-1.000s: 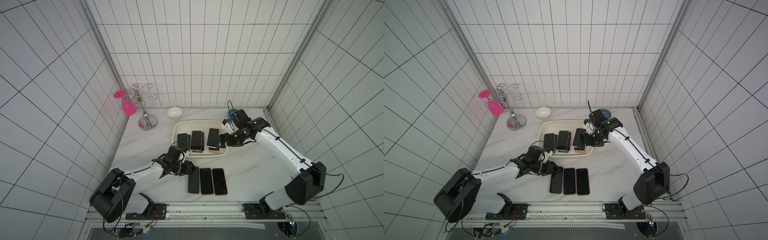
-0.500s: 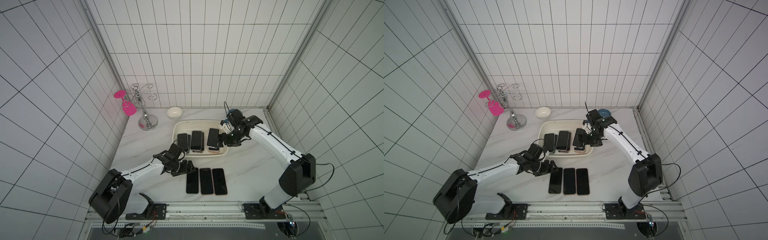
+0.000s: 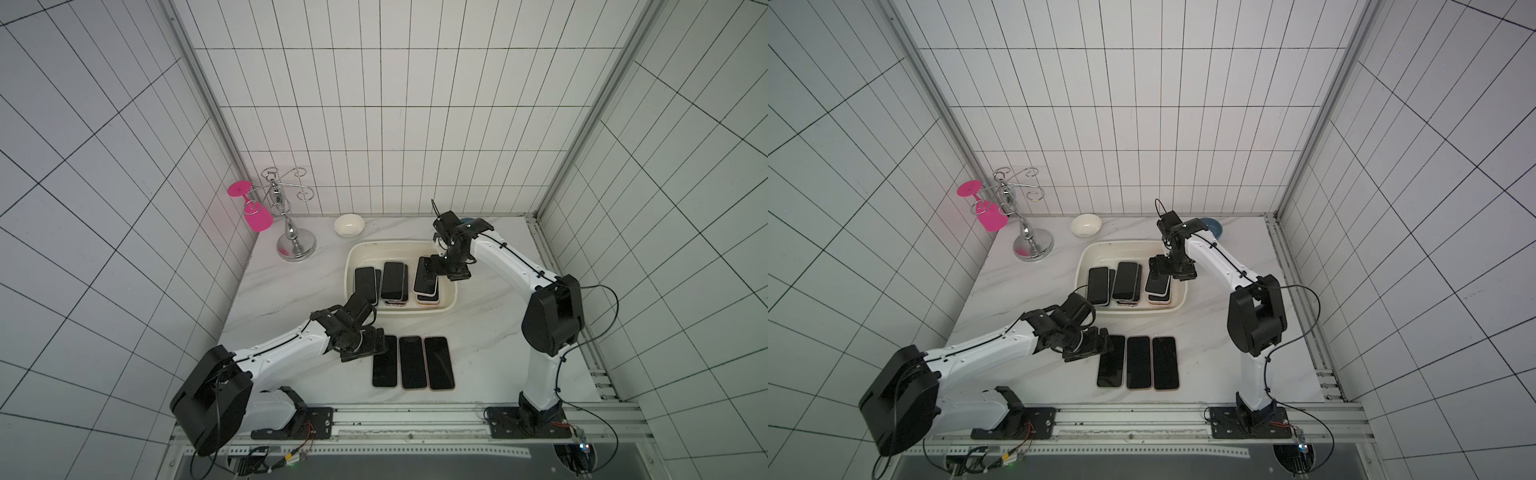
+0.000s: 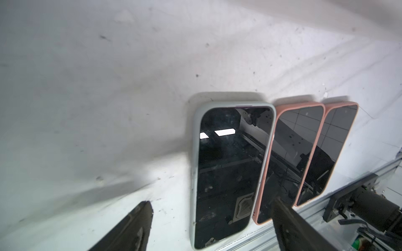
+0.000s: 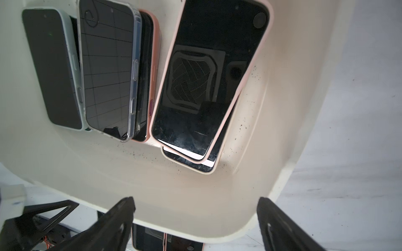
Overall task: Take the phone out of the storage box
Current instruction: Place the phone at the center of the board.
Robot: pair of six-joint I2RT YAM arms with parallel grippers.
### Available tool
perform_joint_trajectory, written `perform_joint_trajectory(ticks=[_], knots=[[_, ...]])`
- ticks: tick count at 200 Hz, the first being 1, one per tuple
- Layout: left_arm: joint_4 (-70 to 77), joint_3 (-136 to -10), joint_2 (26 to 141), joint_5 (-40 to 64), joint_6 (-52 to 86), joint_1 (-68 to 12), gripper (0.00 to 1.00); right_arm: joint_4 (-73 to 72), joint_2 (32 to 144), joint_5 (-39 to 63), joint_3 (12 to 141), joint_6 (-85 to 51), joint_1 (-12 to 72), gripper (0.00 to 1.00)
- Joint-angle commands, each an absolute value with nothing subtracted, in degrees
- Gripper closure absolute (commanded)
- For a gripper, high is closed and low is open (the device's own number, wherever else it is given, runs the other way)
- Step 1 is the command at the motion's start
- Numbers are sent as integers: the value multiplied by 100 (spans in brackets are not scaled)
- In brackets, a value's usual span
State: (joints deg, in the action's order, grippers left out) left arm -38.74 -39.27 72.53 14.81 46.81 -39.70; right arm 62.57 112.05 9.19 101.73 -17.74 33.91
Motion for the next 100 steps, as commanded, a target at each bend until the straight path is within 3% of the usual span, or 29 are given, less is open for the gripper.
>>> perform_joint_trajectory(ticks=[1, 100], knots=[[-4187, -4301, 6926, 1149, 4872, -3987, 11, 6547, 11546, 414, 10728, -1921, 3536, 8], [-5011, -5636, 6472, 634, 4497, -3950, 10, 6697, 13010, -1133, 12125, -2814, 3961, 6]])
